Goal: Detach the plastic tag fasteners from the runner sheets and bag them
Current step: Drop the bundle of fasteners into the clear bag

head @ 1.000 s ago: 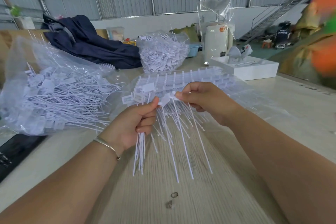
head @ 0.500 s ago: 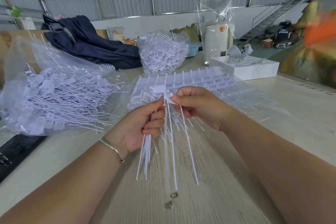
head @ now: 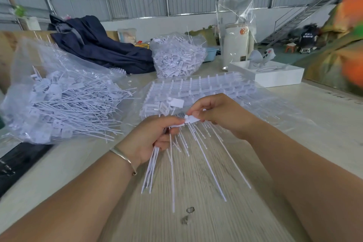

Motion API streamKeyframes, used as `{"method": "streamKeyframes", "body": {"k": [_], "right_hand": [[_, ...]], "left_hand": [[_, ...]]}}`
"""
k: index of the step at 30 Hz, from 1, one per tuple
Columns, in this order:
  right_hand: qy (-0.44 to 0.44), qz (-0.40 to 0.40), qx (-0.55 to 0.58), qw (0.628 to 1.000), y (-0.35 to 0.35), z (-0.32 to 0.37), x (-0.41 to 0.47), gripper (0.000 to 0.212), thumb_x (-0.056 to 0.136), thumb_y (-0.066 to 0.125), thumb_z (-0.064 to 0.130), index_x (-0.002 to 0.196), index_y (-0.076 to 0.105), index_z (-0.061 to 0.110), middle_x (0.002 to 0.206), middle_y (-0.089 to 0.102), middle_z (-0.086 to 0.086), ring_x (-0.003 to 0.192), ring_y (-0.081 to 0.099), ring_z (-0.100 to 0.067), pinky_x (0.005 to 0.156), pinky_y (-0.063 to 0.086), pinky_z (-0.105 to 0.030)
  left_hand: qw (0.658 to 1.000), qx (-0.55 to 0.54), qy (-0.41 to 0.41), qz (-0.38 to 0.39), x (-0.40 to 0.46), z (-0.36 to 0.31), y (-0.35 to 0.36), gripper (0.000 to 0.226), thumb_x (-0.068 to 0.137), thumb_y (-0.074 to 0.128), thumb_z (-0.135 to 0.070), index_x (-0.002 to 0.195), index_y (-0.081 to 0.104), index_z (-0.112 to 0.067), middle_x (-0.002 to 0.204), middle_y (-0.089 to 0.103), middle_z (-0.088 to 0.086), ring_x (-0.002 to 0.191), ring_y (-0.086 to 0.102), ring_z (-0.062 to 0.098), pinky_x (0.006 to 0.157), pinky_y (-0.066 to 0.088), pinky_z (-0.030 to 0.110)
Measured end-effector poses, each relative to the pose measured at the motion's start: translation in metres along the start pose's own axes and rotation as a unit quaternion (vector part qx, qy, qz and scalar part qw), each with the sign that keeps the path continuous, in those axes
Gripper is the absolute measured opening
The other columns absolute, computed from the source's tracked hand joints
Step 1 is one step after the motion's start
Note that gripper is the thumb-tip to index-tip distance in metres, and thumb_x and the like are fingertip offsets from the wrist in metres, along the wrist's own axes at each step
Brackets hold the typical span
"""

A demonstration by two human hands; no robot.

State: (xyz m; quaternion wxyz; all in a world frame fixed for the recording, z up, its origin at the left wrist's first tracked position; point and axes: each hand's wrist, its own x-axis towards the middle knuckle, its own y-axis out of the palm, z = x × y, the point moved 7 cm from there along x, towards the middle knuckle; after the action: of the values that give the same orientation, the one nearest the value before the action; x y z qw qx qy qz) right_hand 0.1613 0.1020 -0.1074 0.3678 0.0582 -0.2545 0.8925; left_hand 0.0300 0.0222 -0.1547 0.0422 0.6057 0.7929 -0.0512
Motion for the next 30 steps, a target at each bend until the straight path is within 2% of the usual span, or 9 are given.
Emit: {"method": "streamKeyframes", "body": {"k": [4, 7, 11, 15, 19, 22, 25, 27, 30], "right_hand": [[0.036, 0.049, -0.024, 0.998, -0.001, -0.001, -0.001, 0.02, 0.088, 0.06, -0.003, 0.086, 0.075, 0.01, 0.051, 0.054, 0.017, 0.047, 0.041, 0.003, 0.047, 0.03, -0.007], [0.073, 0.066, -0.04, 0.994, -0.008, -0.005, -0.003, 0.026, 0.085, 0.057, -0.008, 0.078, 0.073, 0.01, 0.055, 0.059, 0.011, 0.044, 0.039, 0.0, 0.047, 0.028, -0.015], [0.11, 0.013, -0.001, 0.994, -0.026, -0.015, -0.001, 0.023, 0.086, 0.054, -0.007, 0.076, 0.07, 0.006, 0.048, 0.048, 0.004, 0.048, 0.034, -0.01, 0.054, 0.026, -0.026], [0.072, -0.077, 0.042, 0.994, -0.025, -0.011, 0.001, 0.012, 0.088, 0.064, 0.003, 0.077, 0.064, 0.009, 0.055, 0.054, 0.002, 0.05, 0.039, -0.011, 0.051, 0.03, -0.022], [0.033, -0.078, 0.066, 0.994, -0.012, -0.005, 0.002, 0.013, 0.087, 0.07, 0.014, 0.082, 0.059, 0.009, 0.066, 0.056, -0.008, 0.047, 0.038, -0.009, 0.049, 0.032, -0.022], [0.016, -0.043, 0.039, 0.998, -0.002, -0.003, 0.002, 0.013, 0.087, 0.071, 0.017, 0.084, 0.062, 0.008, 0.068, 0.059, -0.01, 0.049, 0.042, -0.009, 0.049, 0.033, -0.019], [0.003, -0.035, -0.033, 0.999, 0.005, -0.007, 0.001, 0.016, 0.087, 0.071, 0.023, 0.085, 0.064, 0.009, 0.065, 0.06, -0.004, 0.046, 0.045, 0.0, 0.051, 0.034, -0.012], [0.001, -0.034, -0.06, 0.998, 0.008, -0.008, 0.002, 0.017, 0.088, 0.07, 0.027, 0.085, 0.064, 0.011, 0.063, 0.06, -0.001, 0.048, 0.045, -0.003, 0.054, 0.035, -0.016], [-0.026, -0.047, -0.016, 0.998, 0.007, -0.002, 0.002, 0.015, 0.089, 0.069, 0.021, 0.085, 0.063, 0.009, 0.061, 0.061, -0.002, 0.049, 0.046, -0.004, 0.052, 0.036, -0.013]], "left_hand": [[0.999, 0.013, -0.017, 0.035, 0.003, 0.003, 0.004, 0.027, 0.08, 0.067, -0.015, 0.068, 0.045, -0.023, 0.051, 0.023, -0.006, 0.04, 0.016, 0.009, 0.035, 0.015, 0.018], [0.998, -0.017, -0.028, 0.044, 0.002, 0.002, -0.003, 0.024, 0.079, 0.062, -0.011, 0.058, 0.054, -0.02, 0.047, 0.02, -0.008, 0.034, 0.016, 0.006, 0.031, 0.015, 0.015], [0.997, -0.074, 0.006, 0.0, 0.003, -0.004, -0.022, 0.03, 0.061, 0.072, -0.011, 0.052, 0.045, -0.022, 0.047, 0.024, -0.009, 0.035, 0.02, 0.005, 0.032, 0.016, 0.016], [0.998, -0.061, 0.013, -0.014, 0.005, 0.001, -0.016, 0.042, 0.075, 0.071, 0.005, 0.05, 0.05, -0.022, 0.05, 0.033, -0.007, 0.038, 0.026, 0.004, 0.032, 0.019, 0.015], [0.995, -0.101, -0.001, -0.021, 0.002, 0.001, -0.006, 0.021, 0.09, 0.066, -0.023, 0.073, 0.056, -0.016, 0.057, 0.043, -0.003, 0.041, 0.035, 0.005, 0.031, 0.024, 0.014], [0.992, -0.123, -0.004, -0.033, 0.003, 0.002, -0.006, 0.029, 0.093, 0.057, -0.039, 0.082, 0.047, -0.015, 0.056, 0.047, -0.002, 0.037, 0.033, 0.005, 0.029, 0.024, 0.013], [0.995, -0.096, -0.008, -0.015, 0.003, 0.004, -0.002, 0.032, 0.095, 0.053, -0.044, 0.093, 0.052, -0.012, 0.053, 0.041, -0.005, 0.035, 0.027, 0.004, 0.03, 0.022, 0.014], [0.997, -0.07, -0.008, -0.008, 0.001, 0.004, 0.001, 0.034, 0.09, 0.059, -0.045, 0.101, 0.055, -0.013, 0.053, 0.039, -0.006, 0.036, 0.026, 0.004, 0.031, 0.02, 0.015], [0.999, -0.039, 0.003, -0.004, 0.0, 0.001, 0.004, 0.027, 0.074, 0.075, -0.041, 0.077, 0.059, -0.019, 0.056, 0.028, -0.006, 0.039, 0.021, 0.005, 0.032, 0.018, 0.016]]}}
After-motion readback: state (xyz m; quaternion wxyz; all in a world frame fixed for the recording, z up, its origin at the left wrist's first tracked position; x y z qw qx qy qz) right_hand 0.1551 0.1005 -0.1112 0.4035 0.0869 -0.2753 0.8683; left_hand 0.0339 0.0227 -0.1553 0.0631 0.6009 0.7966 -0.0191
